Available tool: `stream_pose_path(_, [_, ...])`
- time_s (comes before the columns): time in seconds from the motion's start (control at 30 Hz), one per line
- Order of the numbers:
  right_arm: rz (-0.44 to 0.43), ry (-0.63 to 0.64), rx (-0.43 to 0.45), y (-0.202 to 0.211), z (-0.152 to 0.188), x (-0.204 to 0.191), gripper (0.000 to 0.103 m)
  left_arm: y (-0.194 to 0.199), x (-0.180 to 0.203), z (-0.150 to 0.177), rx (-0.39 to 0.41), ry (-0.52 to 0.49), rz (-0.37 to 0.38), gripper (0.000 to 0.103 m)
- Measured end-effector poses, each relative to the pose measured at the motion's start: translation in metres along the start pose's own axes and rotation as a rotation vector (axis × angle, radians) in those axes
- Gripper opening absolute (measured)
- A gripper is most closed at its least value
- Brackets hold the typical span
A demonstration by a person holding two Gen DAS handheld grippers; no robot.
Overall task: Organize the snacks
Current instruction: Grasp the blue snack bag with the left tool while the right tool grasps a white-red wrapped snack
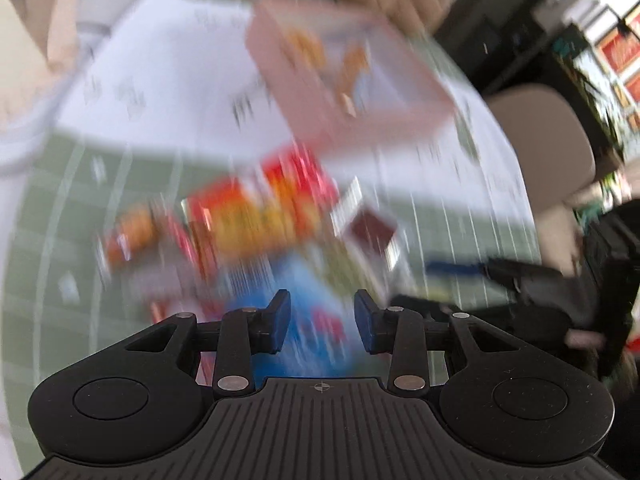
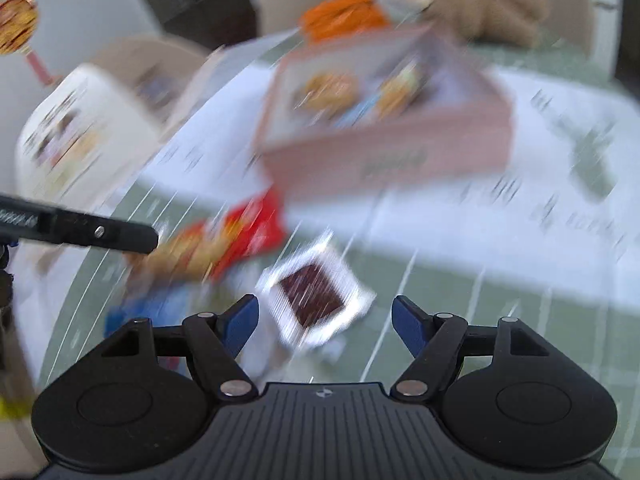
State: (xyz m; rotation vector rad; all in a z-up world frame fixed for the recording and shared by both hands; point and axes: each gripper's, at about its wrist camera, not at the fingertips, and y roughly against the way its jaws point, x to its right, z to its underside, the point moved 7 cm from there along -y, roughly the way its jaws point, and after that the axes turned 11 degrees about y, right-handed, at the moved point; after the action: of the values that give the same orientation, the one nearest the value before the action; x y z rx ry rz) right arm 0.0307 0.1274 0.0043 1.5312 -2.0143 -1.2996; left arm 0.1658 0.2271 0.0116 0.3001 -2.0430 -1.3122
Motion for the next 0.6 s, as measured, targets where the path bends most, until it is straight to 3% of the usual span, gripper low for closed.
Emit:
stream_pose_path(0.13, [0.090, 0.252, 0.025, 0.003, 0.027, -0.025, 0.080, -0.011, 0.015, 0.043, -0.083, -0.074, 0.005, 0.039])
stream_pose_path(0.23, [0.141, 0.224, 0.045, 0.011, 0.029, -0.012, 0.082, -0.025, 0.017, 0.053, -0.083, -0.141, -0.091, 0.035])
stream_pose_path(0.3, [0.196, 0.159, 0.056, 0.018, 0.027, 0.007, 0.082, -0.028, 0.014, 0.047, -0.045, -0.162, -0.148, 0.034])
stream_pose_path(0.43, [0.132, 0.040, 0.129, 0.036, 0.012, 0.030, 0.081, -0.020, -0.005, 0.013, 0.097, -0.110, -0.239, 0.034])
stream_pose_path(0.53, [0.153, 0.038, 0.193, 0.038, -0.019, 0.037, 0.081, -0.008, -0.024, -0.014, 0.188, -0.036, -0.277, 0.033])
stream_pose_path(0.6, [0.193, 0.074, 0.190, 0.025, -0.045, 0.036, 0.067, -0.001, -0.030, -0.026, 0.209, 0.020, -0.257, 0.033])
